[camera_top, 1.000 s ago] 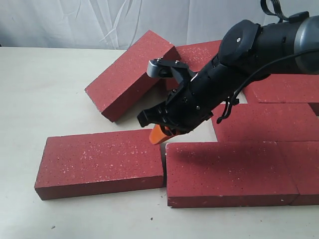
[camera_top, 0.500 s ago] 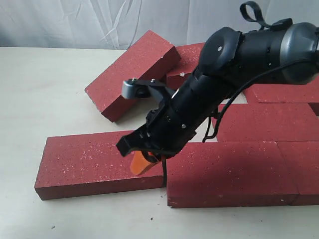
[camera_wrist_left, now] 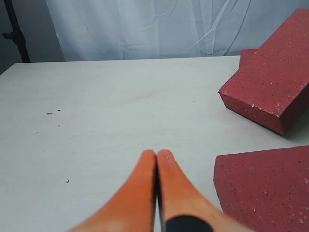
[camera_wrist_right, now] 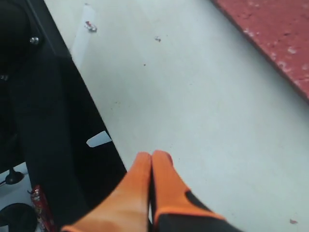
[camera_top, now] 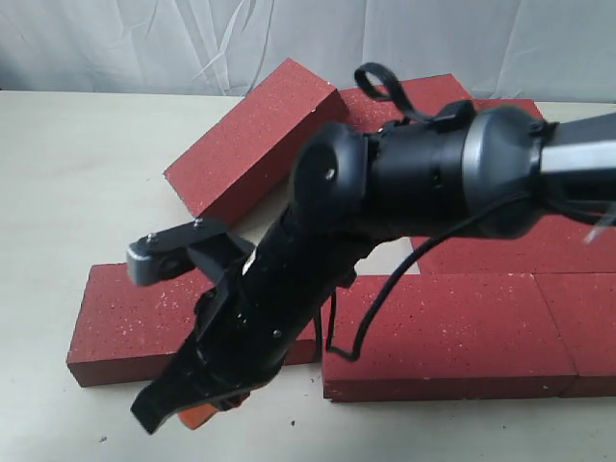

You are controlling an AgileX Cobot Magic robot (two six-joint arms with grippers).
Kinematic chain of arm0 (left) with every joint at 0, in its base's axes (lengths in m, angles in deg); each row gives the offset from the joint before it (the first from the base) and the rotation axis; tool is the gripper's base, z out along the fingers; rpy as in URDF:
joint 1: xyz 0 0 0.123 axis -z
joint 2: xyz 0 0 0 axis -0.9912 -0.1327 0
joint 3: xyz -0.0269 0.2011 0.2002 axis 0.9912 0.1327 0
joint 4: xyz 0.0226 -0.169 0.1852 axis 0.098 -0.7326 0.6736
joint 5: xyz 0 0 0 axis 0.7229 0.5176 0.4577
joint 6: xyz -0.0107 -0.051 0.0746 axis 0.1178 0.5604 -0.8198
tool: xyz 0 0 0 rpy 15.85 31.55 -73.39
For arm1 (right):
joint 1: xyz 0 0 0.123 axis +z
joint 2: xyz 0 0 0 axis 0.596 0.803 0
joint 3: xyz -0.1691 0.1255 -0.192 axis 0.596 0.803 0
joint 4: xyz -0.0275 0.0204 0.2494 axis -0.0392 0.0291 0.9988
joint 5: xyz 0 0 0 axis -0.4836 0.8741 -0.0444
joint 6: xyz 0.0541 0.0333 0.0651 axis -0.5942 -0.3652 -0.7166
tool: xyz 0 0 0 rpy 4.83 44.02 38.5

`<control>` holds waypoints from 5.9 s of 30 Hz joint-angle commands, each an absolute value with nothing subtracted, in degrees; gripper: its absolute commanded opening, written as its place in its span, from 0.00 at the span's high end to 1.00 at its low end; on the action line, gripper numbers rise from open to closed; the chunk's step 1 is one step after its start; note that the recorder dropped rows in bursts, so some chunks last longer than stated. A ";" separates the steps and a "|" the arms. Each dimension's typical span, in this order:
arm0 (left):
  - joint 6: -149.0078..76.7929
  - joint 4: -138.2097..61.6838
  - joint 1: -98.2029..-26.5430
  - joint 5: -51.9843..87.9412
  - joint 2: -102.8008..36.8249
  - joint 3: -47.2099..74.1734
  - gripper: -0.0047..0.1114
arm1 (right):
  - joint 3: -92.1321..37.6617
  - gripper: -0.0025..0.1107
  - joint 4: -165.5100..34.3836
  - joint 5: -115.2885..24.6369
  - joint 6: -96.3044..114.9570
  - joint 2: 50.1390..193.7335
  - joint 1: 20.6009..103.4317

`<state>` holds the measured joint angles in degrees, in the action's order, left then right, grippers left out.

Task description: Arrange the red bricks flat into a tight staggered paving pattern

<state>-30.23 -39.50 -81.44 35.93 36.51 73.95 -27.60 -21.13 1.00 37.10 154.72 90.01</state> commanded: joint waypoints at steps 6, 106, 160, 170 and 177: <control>-29.90 -39.30 -81.09 35.39 36.82 74.17 0.96 | -27.63 0.98 -20.71 -4.46 36.95 158.83 92.00; -29.90 -39.30 -81.09 35.39 36.82 74.17 0.96 | -42.79 0.98 -22.44 -24.95 24.07 175.71 85.37; -29.90 -39.30 -81.09 35.39 36.82 74.17 0.96 | -49.62 0.98 -28.01 -2.12 23.97 166.50 81.90; -29.90 -39.30 -81.09 35.39 36.82 74.17 0.96 | -49.62 0.98 -28.01 5.62 23.97 164.35 74.35; -29.90 -39.30 -81.09 35.39 36.82 74.17 0.96 | -49.51 0.98 -28.23 7.93 23.97 163.53 69.43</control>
<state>-30.23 -39.50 -81.44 35.93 36.51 73.95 -49.26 -27.83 6.35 23.79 164.86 71.40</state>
